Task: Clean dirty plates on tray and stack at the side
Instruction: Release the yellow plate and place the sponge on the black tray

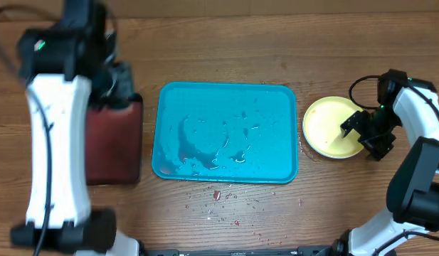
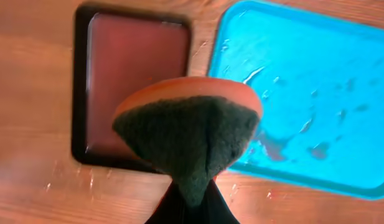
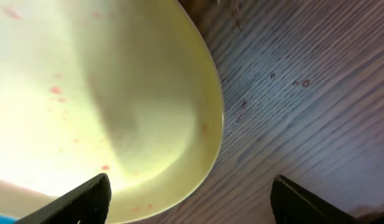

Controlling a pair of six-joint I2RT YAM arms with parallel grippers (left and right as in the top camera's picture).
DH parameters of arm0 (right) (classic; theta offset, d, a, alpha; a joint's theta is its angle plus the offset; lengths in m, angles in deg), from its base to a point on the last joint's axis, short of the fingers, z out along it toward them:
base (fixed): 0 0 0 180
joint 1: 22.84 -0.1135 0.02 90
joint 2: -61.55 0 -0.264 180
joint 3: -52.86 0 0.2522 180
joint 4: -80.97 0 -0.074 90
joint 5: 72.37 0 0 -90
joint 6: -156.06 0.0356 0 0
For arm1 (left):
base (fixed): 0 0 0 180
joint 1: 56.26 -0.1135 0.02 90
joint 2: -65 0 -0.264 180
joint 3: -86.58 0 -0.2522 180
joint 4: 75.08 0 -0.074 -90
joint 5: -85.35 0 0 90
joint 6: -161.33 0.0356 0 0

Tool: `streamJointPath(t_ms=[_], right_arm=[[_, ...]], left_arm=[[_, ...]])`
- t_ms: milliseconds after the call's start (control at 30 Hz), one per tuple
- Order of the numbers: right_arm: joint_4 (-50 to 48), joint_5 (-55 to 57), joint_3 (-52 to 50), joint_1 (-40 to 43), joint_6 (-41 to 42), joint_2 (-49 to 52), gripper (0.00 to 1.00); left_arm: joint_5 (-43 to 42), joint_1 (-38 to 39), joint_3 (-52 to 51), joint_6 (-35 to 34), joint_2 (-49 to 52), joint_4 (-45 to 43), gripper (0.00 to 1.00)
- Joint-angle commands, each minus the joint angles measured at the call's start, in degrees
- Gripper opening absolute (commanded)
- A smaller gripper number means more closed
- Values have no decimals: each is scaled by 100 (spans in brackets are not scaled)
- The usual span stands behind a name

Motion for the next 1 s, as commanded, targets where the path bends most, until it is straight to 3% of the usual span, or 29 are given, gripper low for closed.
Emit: streamJointPath(t_ms=[0, 133, 333, 467, 767, 967], right_arm=[[151, -20, 483, -234, -212, -682, 88], [358, -31, 767, -702, -763, -1211, 100], [424, -37, 826, -1486, -966, -1580, 100], [439, -33, 824, -1996, -966, -1578, 100], [374, -31, 822, -2586, -962, -1578, 100], [393, -31, 822, -2597, -964, -1578, 100]], left_arm=[[20, -291, -1740, 33, -654, -656, 4], [9, -682, -3285, 221, -1156, -1718, 4], [-44, -1392, -4968, 658, -981, -3827, 4], [-352, -1617, -5477, 654, -557, -4940, 4], [-17, -1626, -5512, 656, 868, -5635, 4], [-33, -1626, -5482, 654, 988, -5613, 4]])
